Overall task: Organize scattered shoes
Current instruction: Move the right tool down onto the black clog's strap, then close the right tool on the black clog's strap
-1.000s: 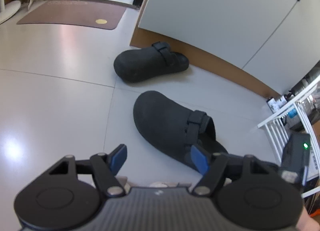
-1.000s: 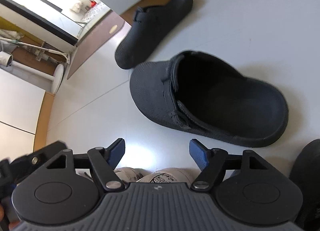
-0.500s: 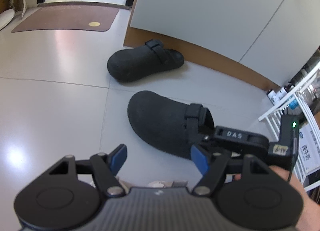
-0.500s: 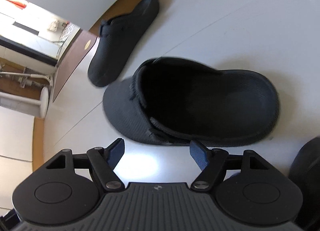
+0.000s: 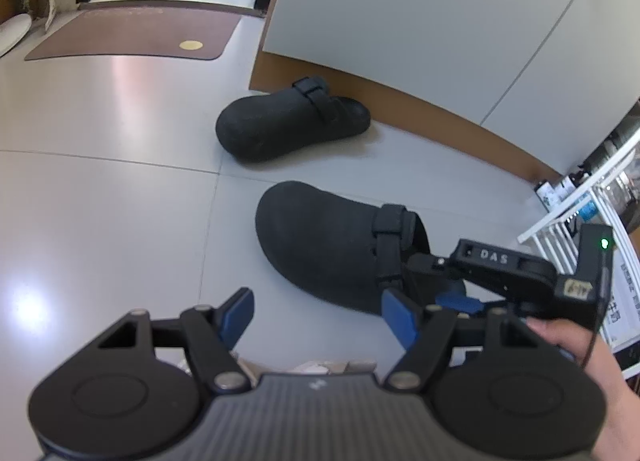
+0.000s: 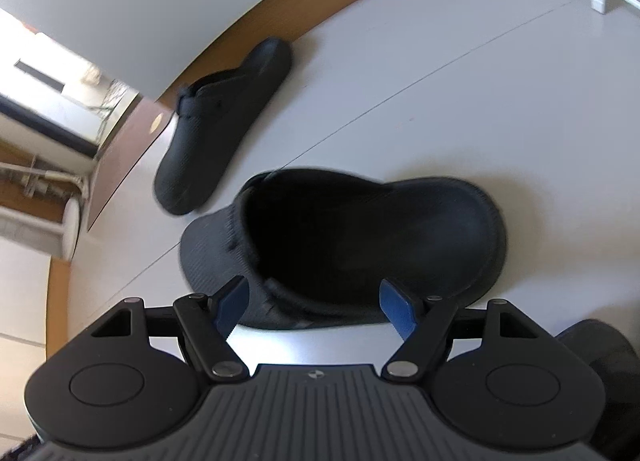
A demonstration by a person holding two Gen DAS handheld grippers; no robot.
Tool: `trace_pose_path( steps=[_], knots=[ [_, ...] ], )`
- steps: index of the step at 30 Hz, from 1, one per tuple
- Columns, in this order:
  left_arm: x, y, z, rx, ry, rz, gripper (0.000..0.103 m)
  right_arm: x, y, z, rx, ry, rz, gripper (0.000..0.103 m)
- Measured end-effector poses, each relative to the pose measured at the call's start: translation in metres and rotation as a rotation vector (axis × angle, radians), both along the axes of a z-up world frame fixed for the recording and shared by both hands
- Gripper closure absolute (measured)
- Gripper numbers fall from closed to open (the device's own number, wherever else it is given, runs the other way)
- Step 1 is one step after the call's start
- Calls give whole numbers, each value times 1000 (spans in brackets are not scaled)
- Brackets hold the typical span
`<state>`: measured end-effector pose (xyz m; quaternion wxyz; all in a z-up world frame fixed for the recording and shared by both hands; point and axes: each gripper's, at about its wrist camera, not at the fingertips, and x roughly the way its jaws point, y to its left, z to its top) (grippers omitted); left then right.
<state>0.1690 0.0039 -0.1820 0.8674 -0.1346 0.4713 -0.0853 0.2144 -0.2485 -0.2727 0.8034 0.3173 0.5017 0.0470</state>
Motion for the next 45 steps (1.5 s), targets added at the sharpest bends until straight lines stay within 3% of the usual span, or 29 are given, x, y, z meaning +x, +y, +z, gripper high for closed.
trace_pose_path(
  steps=[6, 15, 25, 31, 34, 38, 45],
  knots=[
    [0, 1, -2, -2, 1, 6, 30, -2, 7, 5, 12, 0, 28, 26],
    [1, 6, -7, -17, 14, 14, 30, 1, 10, -15, 63, 122, -24, 26],
    [2, 3, -11, -26, 22, 6, 30, 5, -6, -21, 67, 83, -78, 27],
    [1, 0, -13, -26, 21, -4, 30, 7, 6, -25, 83, 88, -56, 27],
    [0, -1, -13, -27, 21, -5, 30, 10, 9, -29, 95, 96, -77, 32],
    [-1, -1, -14, -36, 25, -6, 30, 9, 6, -35, 117, 98, -90, 45],
    [0, -5, -14, -40, 25, -12, 30, 9, 3, -25, 16, 59, -18, 48]
  ],
)
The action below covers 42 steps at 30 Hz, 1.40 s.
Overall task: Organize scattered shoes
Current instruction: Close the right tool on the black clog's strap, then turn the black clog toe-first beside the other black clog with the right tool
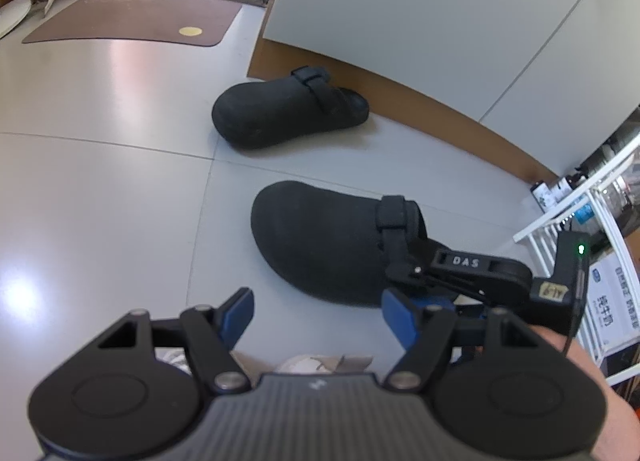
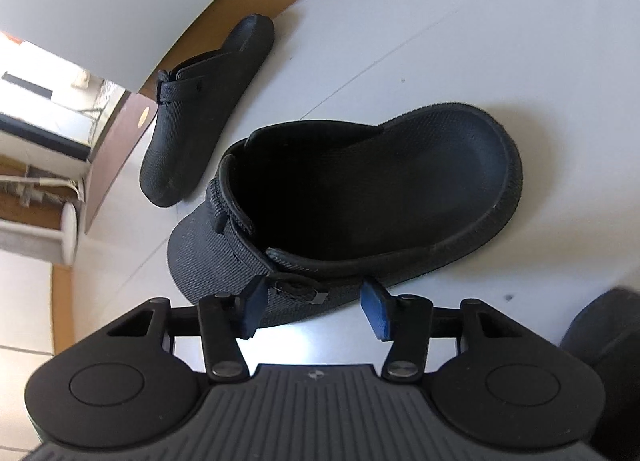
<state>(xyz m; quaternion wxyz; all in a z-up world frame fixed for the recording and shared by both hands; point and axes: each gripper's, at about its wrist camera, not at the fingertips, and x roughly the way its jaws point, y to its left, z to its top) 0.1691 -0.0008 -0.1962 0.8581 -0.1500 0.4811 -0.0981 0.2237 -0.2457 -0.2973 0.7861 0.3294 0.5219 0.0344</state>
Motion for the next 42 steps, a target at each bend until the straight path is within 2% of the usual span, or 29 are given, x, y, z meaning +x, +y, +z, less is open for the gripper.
trace_pose_path(
  steps=[11, 15, 17, 22, 26, 29, 33, 36, 40, 42],
  knots=[
    [0, 1, 2, 3, 0, 0, 30, 16, -3, 20, -222, -78, 226, 48],
    [0, 3, 1, 2, 1, 5, 30, 15, -15, 26, -257, -81, 174, 45],
    [1, 4, 1, 2, 2, 6, 30, 14, -18, 28, -273, -83, 154, 39],
    [1, 4, 0, -1, 4, 0, 30, 13, -25, 30, -301, -87, 123, 38],
    [2, 5, -2, -4, 7, 3, 30, 12, -24, 30, -278, -70, 111, 39],
    [2, 5, -2, -7, 8, 4, 30, 10, -17, 27, -242, -62, 126, 39],
    [2, 6, 0, -11, 5, 3, 30, 12, -7, 19, -264, -52, 151, 39],
    [1, 8, -1, -11, 8, 5, 30, 12, -7, 13, -271, -38, 150, 47],
    [2, 6, -4, -12, 16, 5, 30, 8, -10, 14, -280, -49, 160, 50],
    [4, 4, -4, -12, 14, 0, 30, 7, -11, 17, -302, -56, 163, 55]
  ],
)
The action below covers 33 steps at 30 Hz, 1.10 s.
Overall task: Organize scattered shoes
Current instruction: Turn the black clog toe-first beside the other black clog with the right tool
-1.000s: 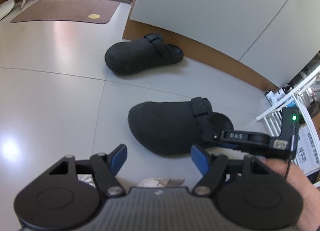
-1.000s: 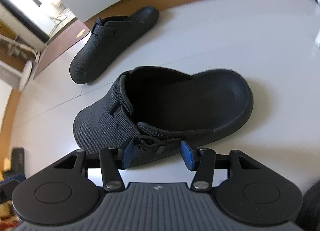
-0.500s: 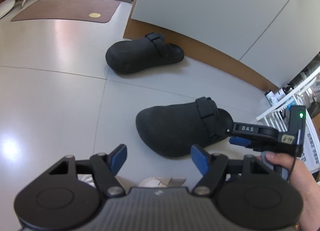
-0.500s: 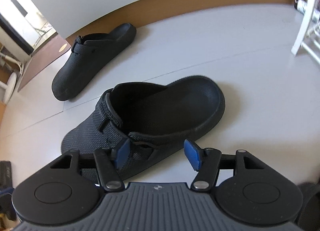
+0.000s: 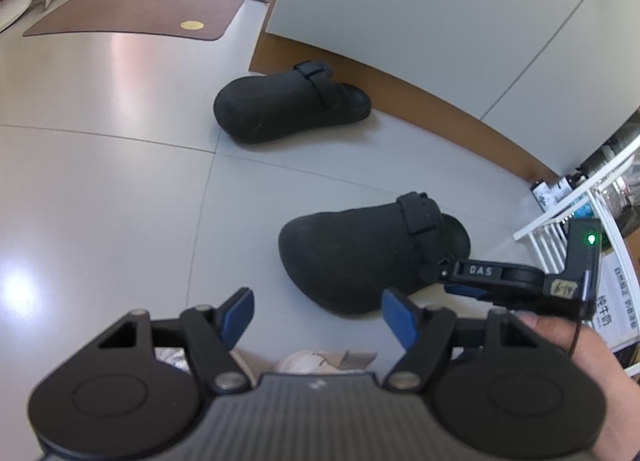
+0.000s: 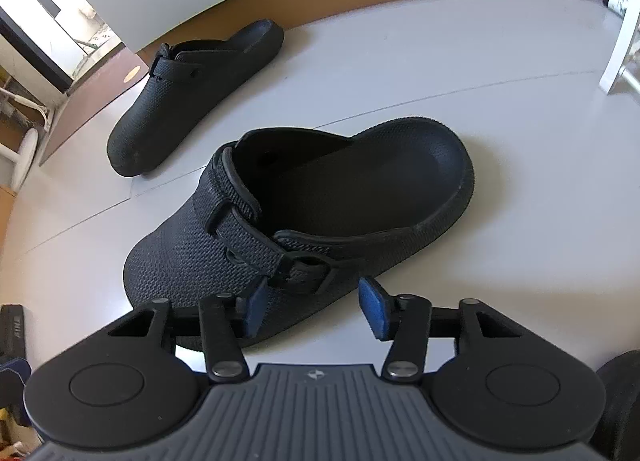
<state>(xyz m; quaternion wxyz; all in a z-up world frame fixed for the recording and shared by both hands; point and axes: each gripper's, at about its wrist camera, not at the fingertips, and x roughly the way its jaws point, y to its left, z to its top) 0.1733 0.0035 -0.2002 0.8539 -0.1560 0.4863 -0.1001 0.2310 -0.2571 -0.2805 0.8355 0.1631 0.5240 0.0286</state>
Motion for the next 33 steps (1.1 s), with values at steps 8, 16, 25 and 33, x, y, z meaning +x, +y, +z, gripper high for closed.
trace_pose_path(
  steps=[8, 16, 25, 33],
  knots=[
    [2, -3, 1, 3, -6, -3, 30, -2, -19, 5, -61, -35, -62, 56],
    [0, -3, 4, 7, -8, -4, 30, -7, -25, 6, 68, -40, -166, 19],
    [2, 7, 2, 1, -8, 15, 30, 14, 0, -2, 82, -13, -190, 8],
    [4, 16, 2, -4, -9, 30, 30, 25, 5, -12, 61, -8, -178, 10]
  ],
)
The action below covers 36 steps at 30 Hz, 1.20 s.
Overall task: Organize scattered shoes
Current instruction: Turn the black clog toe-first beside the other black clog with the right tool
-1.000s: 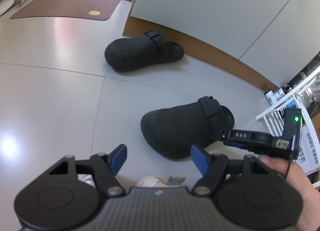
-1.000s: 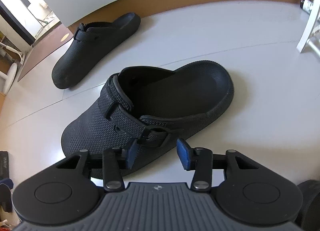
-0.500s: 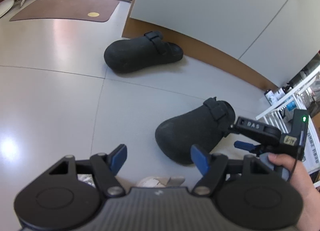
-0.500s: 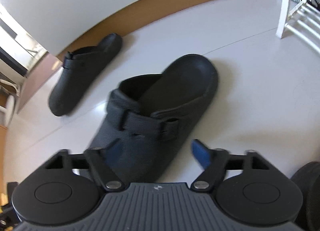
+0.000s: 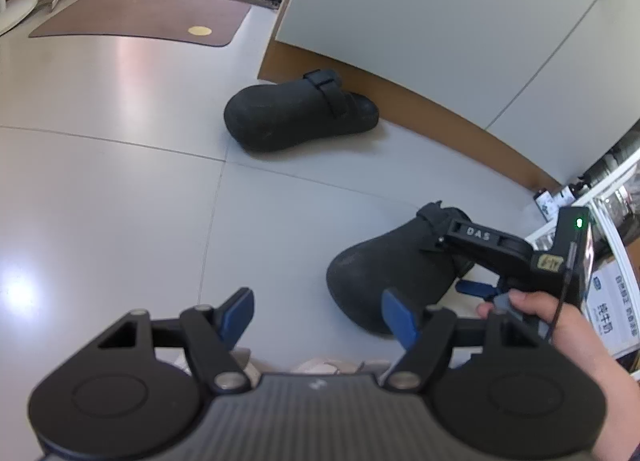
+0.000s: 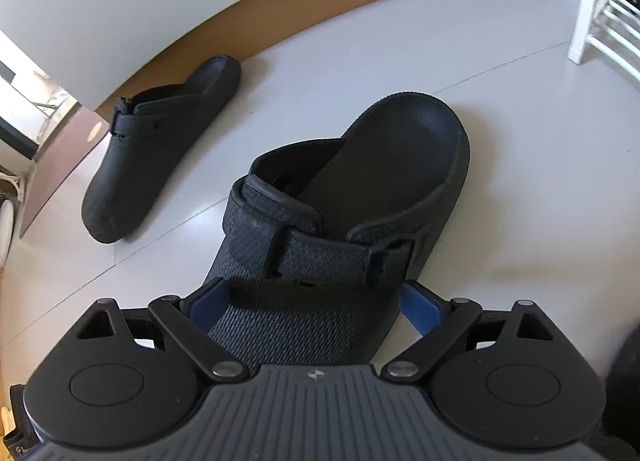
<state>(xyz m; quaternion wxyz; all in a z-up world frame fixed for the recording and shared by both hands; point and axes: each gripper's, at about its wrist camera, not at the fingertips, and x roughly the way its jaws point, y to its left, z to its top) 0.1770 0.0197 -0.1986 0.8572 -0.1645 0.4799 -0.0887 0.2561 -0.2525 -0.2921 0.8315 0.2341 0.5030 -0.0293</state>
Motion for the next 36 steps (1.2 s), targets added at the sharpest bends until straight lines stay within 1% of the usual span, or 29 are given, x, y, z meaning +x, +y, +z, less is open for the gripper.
trace_pose_path(
  steps=[2, 3, 7, 8, 10, 12, 14, 16, 17, 18, 20, 24, 27, 30, 33, 36],
  knots=[
    [-1, 2, -1, 0, 2, 4, 30, 1, 1, -1, -8, -8, 24, 12],
    [-1, 2, -1, 0, 4, 5, 30, 2, 2, 0, -21, -16, 49, 15],
    [-1, 3, -2, 2, 8, 2, 30, 5, 11, 5, -94, -59, 219, 20],
    [-1, 2, -2, 2, 8, 1, 30, 6, 14, 6, -112, -69, 265, 24],
    [-2, 1, -2, 3, 10, -2, 30, 7, 16, 9, -118, -79, 328, 30],
    [-2, 0, -1, 4, 9, -4, 30, 9, 16, 12, -111, -77, 348, 37],
    [-1, 0, -1, 6, 7, -3, 30, 10, 15, 16, -103, -72, 358, 41],
    [-1, 0, 0, 6, 7, -2, 30, 10, 18, 19, -119, -67, 333, 39],
    [-1, 0, 0, 7, 6, -1, 30, 9, 20, 21, -132, -65, 315, 30],
    [-2, 0, 0, 9, 5, -2, 30, 9, 21, 22, -139, -65, 303, 15],
    [-2, 0, 1, 12, 4, -4, 30, 12, 28, 22, -150, -72, 281, 5],
    [-3, 4, 1, 13, 5, 7, 30, 23, 37, 16, -140, -27, 258, 5],
    [-3, 7, 1, 14, 4, 14, 30, 32, 46, 10, -175, -11, 248, 5],
    [-4, 12, 1, 13, 3, 23, 30, 32, 58, 8, -236, -27, 308, 8],
    [-3, 14, 0, 13, 6, 29, 30, 28, 64, 10, -237, -50, 364, 12],
    [-3, 15, 0, 12, 5, 26, 30, 25, 71, 12, -239, -71, 418, 15]
  ],
)
